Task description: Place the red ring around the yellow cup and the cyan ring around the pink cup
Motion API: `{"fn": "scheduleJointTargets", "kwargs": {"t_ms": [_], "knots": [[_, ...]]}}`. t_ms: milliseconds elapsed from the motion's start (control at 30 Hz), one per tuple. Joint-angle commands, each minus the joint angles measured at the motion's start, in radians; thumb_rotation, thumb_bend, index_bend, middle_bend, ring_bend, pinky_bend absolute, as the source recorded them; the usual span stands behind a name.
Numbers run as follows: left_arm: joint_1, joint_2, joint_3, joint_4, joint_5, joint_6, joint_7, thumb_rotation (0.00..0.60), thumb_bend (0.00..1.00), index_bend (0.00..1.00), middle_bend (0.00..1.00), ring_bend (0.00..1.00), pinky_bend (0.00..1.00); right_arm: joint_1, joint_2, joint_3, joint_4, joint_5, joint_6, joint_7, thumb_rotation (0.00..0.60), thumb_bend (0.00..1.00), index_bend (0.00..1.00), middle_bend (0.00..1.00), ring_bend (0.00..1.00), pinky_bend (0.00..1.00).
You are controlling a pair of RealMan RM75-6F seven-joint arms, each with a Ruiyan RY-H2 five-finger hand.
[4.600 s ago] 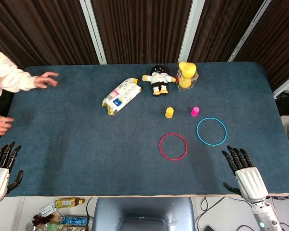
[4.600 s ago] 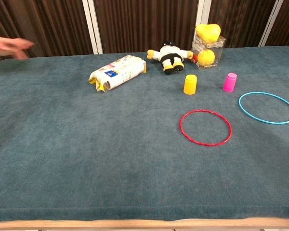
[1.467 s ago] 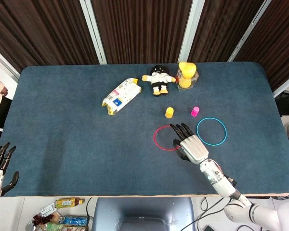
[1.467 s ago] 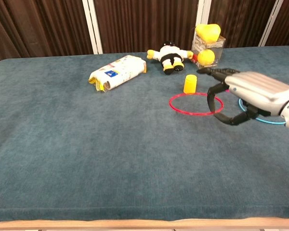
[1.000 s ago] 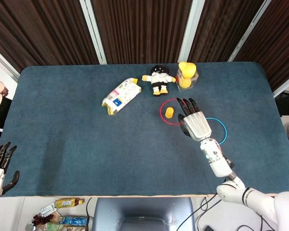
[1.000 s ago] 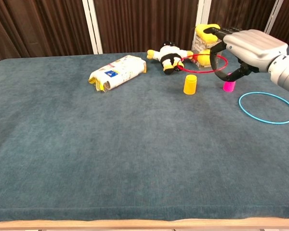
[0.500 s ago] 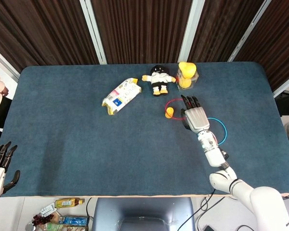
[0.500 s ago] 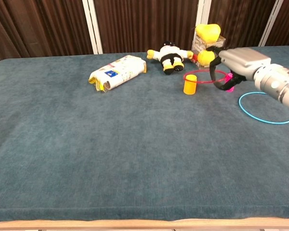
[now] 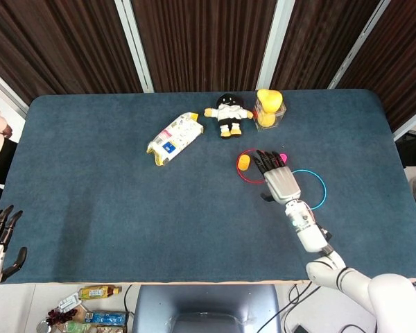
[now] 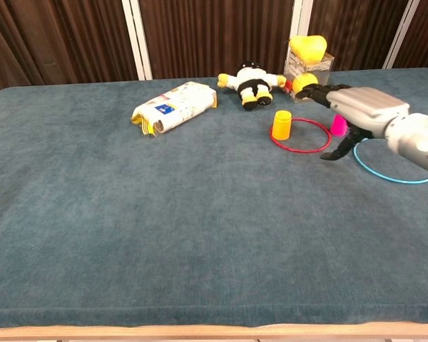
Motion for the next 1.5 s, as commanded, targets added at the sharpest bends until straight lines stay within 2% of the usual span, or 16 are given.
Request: {"fn": "scheduleJointTargets", "kwargs": {"t_ms": [33,133,233,433,800,967,1500], "knots": [[-0.003,0.001,0.001,0.0,-0.001,-0.01,-0.003,0.6,0.42,0.0,0.0,0.0,0.07,-0.125,0.15,-0.087,-0.211,-0.069,0.155,-0.068,0.6,0.26,0.27,0.0,0.0,0.0],[-0.003,0.001,0.003,-0.001,0.004,-0.009,-0.002,0.6,0.42,0.0,0.0,0.0,0.07,-0.188,0.227,-0.123,-0.298,-0.075,0.201,-0.086,0.6,0.26,0.32,0.0,0.0,0.0],[-0.002,0.0,0.003,-0.001,0.005,-0.005,-0.001,0.6,0.42,0.0,0.0,0.0,0.07,-0.239,0.283,-0.149,-0.338,-0.063,0.218,-0.078,0.6,0.26,0.37,0.0,0.0,0.0],[-0.006,-0.004,0.004,0.0,0.005,-0.015,0.007,0.6,0.42,0.0,0.0,0.0,0.07,-0.3,0.323,-0.166,-0.303,-0.02,0.201,-0.034,0.6,0.26,0.45,0.0,0.0,0.0],[-0.011,-0.01,0.004,-0.001,-0.003,-0.029,0.021,0.6,0.42,0.0,0.0,0.0,0.07,-0.291,0.254,-0.153,-0.121,0.015,0.076,0.052,0.6,0.39,0.62,0.0,0.0,0.0],[-0.013,-0.009,0.0,-0.002,-0.011,-0.034,0.022,0.6,0.42,0.0,0.0,0.0,0.07,-0.27,0.215,-0.139,-0.052,0.016,0.032,0.08,0.6,0.43,0.63,0.0,0.0,0.0],[-0.014,-0.013,-0.003,0.001,-0.019,-0.037,0.03,0.6,0.42,0.0,0.0,0.0,0.07,-0.212,0.119,-0.131,0.087,-0.016,-0.04,0.09,0.6,0.46,0.62,0.0,0.0,0.0]]}}
